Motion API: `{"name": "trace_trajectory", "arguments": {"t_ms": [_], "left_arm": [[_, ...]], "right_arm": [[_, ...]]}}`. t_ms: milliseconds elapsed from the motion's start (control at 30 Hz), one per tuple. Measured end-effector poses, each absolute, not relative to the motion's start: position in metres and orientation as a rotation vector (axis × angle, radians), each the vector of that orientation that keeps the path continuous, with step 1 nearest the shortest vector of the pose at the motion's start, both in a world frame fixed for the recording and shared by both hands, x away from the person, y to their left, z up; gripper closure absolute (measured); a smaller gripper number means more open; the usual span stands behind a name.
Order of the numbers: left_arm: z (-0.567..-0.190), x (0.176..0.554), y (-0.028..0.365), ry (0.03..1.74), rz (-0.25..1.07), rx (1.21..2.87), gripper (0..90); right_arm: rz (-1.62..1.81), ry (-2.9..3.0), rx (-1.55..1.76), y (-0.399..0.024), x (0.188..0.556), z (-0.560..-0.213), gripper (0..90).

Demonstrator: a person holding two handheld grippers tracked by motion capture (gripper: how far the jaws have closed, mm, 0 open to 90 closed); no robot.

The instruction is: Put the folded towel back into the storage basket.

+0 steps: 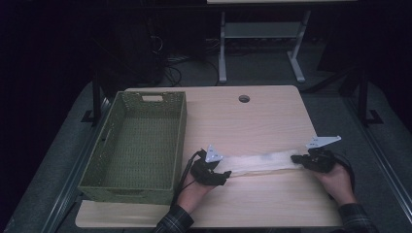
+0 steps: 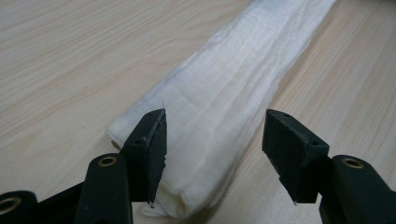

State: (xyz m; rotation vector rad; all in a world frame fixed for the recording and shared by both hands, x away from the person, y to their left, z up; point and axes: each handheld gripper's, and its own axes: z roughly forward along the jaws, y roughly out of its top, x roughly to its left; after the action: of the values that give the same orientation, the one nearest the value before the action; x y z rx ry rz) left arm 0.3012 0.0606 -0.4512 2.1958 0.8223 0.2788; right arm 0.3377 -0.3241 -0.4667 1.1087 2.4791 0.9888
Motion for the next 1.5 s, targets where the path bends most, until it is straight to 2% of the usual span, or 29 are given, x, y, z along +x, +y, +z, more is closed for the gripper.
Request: {"name": "trace_trajectory", "arguments": {"t_ms": [733,800,900,1033,1167,1300,1400,1500], "left_arm": [[-0.453,0.306,0.06,0.853,0.306,2.175,38.4],[-0.453,0.308,0.06,0.85,0.314,2.177,38.7],[-0.452,0.313,0.06,0.872,0.325,2.16,40.1],[-0.449,0.32,0.059,0.908,0.389,2.121,49.8],[-0.452,0.328,0.062,0.956,0.45,2.114,67.8],[-0.462,0.336,0.061,0.987,0.426,2.16,84.0],[-0.467,0.337,0.061,0.991,0.406,2.184,88.6],[-0.468,0.336,0.06,0.982,0.38,2.197,88.7]], "right_arm": [[0.967,2.438,1.103,-0.301,0.421,-0.468,89.5],[0.979,2.433,1.097,-0.301,0.419,-0.467,83.3],[1.022,2.419,1.1,-0.304,0.414,-0.461,79.5],[1.082,2.41,1.073,-0.306,0.407,-0.454,68.8],[1.096,2.429,1.061,-0.303,0.401,-0.454,59.2],[1.108,2.444,1.031,-0.296,0.397,-0.454,54.1],[1.111,2.44,1.018,-0.294,0.396,-0.453,49.7],[1.112,2.432,1.024,-0.293,0.397,-0.453,45.0]]}}
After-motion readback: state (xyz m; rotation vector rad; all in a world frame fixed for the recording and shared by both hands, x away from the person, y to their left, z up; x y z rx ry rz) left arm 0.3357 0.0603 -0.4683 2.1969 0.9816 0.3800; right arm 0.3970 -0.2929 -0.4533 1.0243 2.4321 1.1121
